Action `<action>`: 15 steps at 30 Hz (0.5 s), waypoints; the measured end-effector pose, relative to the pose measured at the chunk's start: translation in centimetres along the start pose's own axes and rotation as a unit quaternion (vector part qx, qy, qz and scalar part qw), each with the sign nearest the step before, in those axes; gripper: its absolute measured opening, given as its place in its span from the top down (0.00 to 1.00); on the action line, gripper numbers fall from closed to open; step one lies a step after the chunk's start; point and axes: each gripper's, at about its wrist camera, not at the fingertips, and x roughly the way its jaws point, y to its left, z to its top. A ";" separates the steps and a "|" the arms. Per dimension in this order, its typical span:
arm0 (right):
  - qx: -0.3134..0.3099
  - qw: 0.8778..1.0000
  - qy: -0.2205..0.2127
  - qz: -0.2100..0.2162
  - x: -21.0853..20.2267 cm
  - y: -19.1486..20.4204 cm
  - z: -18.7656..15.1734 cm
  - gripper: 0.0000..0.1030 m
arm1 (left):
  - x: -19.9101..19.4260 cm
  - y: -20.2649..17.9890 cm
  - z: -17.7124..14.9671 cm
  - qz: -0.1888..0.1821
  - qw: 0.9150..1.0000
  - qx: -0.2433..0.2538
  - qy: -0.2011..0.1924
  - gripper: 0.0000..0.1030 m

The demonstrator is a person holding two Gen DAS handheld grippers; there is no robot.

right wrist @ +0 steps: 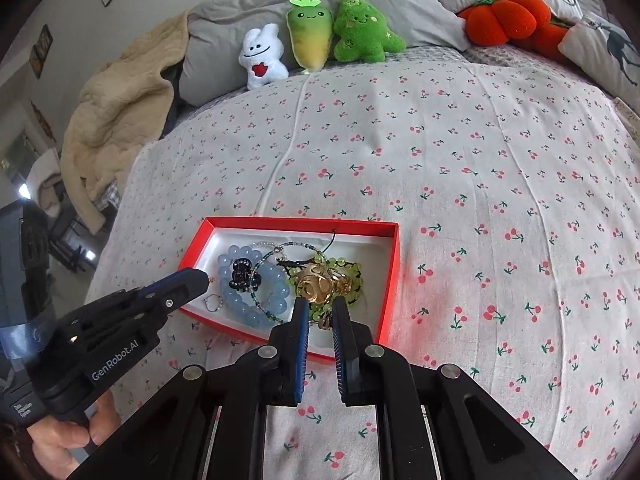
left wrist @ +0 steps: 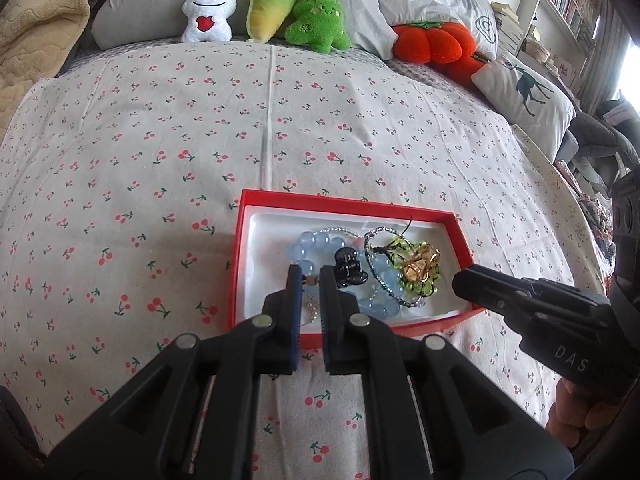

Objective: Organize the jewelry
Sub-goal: 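Carry both earrings over the red box with both tools, then open both tools above the red box to release the earrings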

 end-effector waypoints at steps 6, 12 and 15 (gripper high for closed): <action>-0.006 1.000 0.006 0.003 0.7 0.0 0.2 0.89 | 0.2 -0.2 0.3 0.005 1.000 0.003 -0.003 0.90; -0.011 1.000 0.007 -0.001 0.9 0.0 0.2 0.89 | -0.3 -0.3 0.3 0.019 1.000 0.006 -0.004 0.67; -0.007 1.000 -0.010 0.015 0.4 -0.1 0.2 0.87 | -1.2 -0.3 0.2 0.037 0.999 0.010 -0.007 0.53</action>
